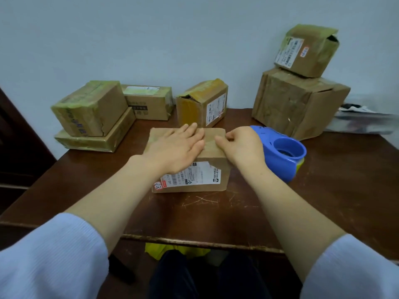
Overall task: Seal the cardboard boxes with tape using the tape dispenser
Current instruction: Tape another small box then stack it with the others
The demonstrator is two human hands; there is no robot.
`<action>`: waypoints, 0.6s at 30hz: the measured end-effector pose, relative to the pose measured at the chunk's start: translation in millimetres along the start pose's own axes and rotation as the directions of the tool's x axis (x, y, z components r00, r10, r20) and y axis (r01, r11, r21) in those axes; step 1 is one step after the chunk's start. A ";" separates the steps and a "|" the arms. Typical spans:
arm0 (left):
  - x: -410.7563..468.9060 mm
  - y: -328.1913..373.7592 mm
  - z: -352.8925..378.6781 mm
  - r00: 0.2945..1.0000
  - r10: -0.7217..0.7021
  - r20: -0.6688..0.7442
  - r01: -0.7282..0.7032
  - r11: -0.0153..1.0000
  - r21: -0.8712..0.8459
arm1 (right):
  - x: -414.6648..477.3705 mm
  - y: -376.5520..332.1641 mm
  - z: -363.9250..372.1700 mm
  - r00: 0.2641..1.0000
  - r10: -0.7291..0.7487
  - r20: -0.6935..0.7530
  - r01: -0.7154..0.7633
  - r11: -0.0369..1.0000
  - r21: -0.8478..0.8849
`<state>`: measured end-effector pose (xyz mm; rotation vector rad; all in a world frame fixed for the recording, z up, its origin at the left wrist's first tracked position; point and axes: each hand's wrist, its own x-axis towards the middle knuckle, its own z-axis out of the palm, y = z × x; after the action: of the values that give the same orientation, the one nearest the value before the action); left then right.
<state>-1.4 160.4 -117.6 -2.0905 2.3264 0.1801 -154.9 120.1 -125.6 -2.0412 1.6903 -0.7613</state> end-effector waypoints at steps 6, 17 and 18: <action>-1.7 1.6 1.8 1.000 -0.017 -0.020 0.017 1.000 0.014 | -19.9 12.4 2.5 0.984 0.160 0.080 -0.175 0.773 0.610; -7.1 0.9 -1.0 1.000 -0.016 -0.014 0.015 1.000 -0.016 | -8.5 19.3 2.9 0.998 0.056 -0.012 -0.045 0.886 0.461; -6.4 1.4 -2.1 1.000 -0.019 -0.022 0.018 0.999 -0.032 | -4.8 18.8 3.0 0.993 0.120 0.022 -0.114 0.847 0.519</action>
<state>-2.0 166.7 -114.9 -2.1388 2.3308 0.1966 -168.2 120.8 -140.0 -1.5452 1.3972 -1.0545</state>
